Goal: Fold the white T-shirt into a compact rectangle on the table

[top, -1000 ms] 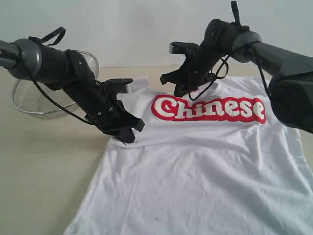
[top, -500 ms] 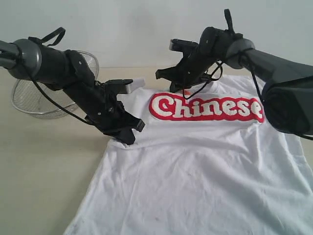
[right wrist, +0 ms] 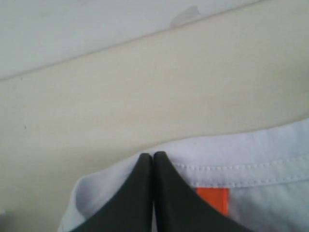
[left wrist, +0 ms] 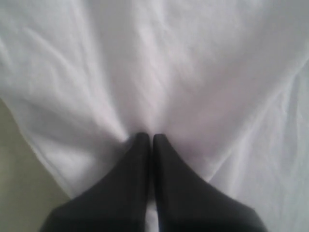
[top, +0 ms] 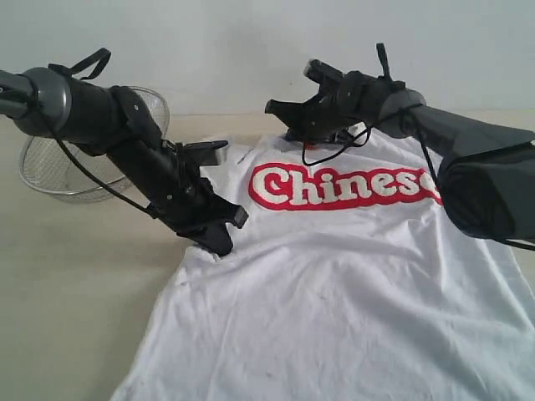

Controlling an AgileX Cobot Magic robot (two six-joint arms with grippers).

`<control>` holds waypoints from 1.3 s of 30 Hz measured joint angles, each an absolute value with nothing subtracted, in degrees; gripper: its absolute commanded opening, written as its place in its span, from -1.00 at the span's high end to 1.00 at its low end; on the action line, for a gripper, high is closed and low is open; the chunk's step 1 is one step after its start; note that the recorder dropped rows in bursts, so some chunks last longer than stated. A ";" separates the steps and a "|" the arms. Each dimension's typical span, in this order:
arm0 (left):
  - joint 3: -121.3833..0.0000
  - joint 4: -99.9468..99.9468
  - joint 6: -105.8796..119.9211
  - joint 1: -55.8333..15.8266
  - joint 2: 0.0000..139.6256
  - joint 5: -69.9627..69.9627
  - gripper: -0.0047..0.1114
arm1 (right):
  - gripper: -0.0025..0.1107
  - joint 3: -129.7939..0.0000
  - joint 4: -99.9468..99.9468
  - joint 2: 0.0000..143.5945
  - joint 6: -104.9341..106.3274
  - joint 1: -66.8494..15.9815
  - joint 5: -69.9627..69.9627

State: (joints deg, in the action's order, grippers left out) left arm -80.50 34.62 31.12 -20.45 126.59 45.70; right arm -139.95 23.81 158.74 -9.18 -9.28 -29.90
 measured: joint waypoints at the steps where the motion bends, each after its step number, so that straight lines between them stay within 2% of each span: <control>1: -80.36 34.86 31.12 -20.45 126.47 45.96 0.84 | 0.96 -139.85 24.37 159.00 -10.25 -9.28 -28.37; 18: -74.74 36.59 30.53 -20.45 123.08 46.18 0.84 | 0.96 -140.15 32.92 160.91 -15.63 -9.28 -17.52; 25: -74.38 36.59 31.24 -20.45 122.61 45.05 0.84 | 0.96 -150.22 35.22 161.47 3.45 -11.37 -26.84; 32: -74.38 36.59 31.34 -20.45 122.61 44.96 0.84 | 0.96 -159.30 31.20 157.16 6.98 -13.21 -48.80; 39: -74.38 36.59 31.34 -20.45 122.61 44.96 0.84 | 0.96 -159.40 24.77 159.56 7.07 -13.35 -57.11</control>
State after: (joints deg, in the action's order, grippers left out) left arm -74.38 36.59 31.34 -20.45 122.61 44.96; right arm -159.40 24.77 159.56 7.07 -13.35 -57.11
